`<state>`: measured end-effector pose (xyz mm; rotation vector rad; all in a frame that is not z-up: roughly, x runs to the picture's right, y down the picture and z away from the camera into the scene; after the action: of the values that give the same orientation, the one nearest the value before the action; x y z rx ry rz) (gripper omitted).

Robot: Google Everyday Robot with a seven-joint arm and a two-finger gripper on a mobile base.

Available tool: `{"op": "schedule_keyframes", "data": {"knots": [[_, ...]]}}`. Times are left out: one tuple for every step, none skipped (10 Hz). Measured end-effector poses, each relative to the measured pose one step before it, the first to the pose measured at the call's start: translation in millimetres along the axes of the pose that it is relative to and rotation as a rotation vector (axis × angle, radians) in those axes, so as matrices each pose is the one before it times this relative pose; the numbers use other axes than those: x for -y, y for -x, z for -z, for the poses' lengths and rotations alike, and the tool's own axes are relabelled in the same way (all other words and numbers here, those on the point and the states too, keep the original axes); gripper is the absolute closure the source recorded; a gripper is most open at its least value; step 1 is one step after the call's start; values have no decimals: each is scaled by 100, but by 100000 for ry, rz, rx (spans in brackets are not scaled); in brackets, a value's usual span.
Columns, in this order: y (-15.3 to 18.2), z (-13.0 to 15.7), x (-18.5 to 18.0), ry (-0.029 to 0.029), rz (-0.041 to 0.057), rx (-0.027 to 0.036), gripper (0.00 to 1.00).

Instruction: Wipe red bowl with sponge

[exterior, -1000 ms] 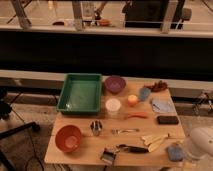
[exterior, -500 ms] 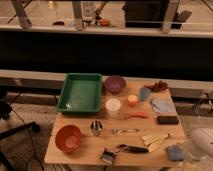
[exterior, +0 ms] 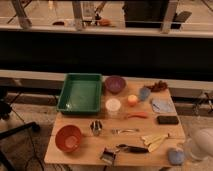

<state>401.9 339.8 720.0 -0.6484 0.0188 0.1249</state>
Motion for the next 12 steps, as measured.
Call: {"op": "schedule_keyframes", "data": {"knots": [[17,-214,32,744,46,-19,59],[14,-231,-23,1617,150,-148,69],[-1,-384,51,1693,414,310,80],[104,-394,100,1479,669,-30,90],[-15,112,-86,118,-2,-2,96],[-106,238,-165,76,-264,41,100],[46,9,46,18,128,-17,100],[95,10,82,44,320,78,100],[72,10,-74,248,400,1415,100],[149,304,-130,-161,635,1593,100],[145,386,-35,-502,418,773,100],[127,356,-94,-423,418,601,100]]}}
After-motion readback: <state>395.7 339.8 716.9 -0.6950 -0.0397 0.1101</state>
